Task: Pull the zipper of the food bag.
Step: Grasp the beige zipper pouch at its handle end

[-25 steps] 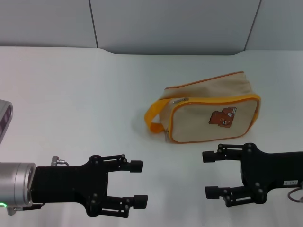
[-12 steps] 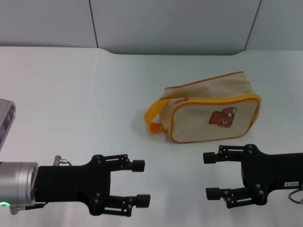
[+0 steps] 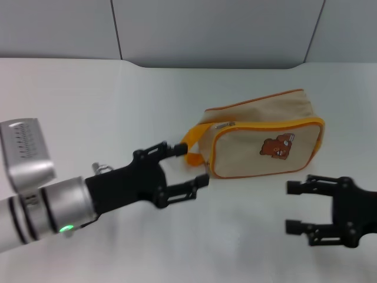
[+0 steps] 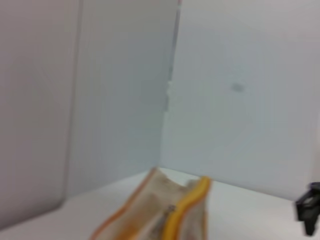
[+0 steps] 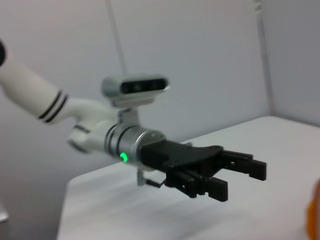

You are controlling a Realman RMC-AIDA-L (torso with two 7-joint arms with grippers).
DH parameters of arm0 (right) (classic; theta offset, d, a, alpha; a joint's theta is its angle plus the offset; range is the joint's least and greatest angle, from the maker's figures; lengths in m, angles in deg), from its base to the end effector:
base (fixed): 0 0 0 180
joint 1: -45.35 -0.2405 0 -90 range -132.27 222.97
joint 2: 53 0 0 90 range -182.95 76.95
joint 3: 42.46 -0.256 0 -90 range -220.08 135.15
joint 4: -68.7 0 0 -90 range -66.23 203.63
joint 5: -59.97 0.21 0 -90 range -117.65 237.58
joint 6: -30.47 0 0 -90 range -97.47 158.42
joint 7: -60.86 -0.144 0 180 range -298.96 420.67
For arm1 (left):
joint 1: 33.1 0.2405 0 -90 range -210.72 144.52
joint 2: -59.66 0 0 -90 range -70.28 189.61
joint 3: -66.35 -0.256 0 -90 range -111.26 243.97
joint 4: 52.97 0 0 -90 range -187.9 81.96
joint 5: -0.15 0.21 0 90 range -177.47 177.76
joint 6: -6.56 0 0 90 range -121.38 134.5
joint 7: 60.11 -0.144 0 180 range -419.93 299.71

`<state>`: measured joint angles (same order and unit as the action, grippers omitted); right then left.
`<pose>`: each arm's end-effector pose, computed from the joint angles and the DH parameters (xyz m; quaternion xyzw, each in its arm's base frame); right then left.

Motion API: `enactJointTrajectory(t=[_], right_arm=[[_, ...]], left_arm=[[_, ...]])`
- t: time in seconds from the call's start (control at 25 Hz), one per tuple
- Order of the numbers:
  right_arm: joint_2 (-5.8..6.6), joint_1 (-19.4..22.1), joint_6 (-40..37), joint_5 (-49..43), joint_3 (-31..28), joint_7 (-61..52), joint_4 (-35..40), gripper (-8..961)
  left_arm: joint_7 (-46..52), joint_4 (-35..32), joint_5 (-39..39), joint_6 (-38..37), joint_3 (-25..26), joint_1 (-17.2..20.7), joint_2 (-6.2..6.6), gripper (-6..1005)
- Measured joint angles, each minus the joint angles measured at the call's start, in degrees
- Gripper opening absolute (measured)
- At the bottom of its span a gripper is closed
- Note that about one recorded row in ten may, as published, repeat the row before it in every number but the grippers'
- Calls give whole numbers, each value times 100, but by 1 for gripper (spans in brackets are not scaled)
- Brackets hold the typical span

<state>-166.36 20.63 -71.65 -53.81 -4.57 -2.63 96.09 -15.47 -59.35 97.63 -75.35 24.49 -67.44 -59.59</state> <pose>0.2982 0.2711 0.0161 -0.9422 0.1592 0.2839 0.0798 -0.2528 0.3060 -0.0751 -0.9156 -0.1472 -0.3320 0.1727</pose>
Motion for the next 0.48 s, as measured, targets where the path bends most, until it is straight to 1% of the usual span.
enactJointTrajectory(t=[0.04, 0.08, 0.16, 0.2, 0.32, 0.36, 0.4, 0.44, 0.48], right_arm=[[0, 0, 0, 0, 0, 0, 0, 789], [18, 57, -8, 0, -138, 24, 7, 789], [36, 168, -25, 1, -480, 110, 11, 789], [40, 250, -26, 4, -762, 196, 13, 789], [40, 291, -27, 5, -914, 243, 14, 789], [41, 393, -32, 19, -1097, 278, 48, 789], [41, 413, -32, 28, -1129, 284, 54, 789], [41, 413, -32, 28, -1129, 284, 54, 789], [44, 437, -32, 34, -1178, 304, 55, 789]], left_arm=[[0, 0, 0, 0, 0, 0, 0, 804], [-303, 202, -213, 190, 1, -106, -1, 803], [-654, 485, -464, 454, 2, -276, -1, 802], [-817, 644, -578, 625, 18, -396, -2, 801], [-1095, 977, -673, 1089, 182, -696, -2, 799], [-1188, 1090, -666, 1256, 265, -779, -2, 798], [-1337, 1296, -655, 1555, 395, -958, -1, 798], [-1387, 1407, -655, 1718, 436, -1051, -2, 797], [-1387, 1407, -655, 1718, 436, -1051, -2, 797]])
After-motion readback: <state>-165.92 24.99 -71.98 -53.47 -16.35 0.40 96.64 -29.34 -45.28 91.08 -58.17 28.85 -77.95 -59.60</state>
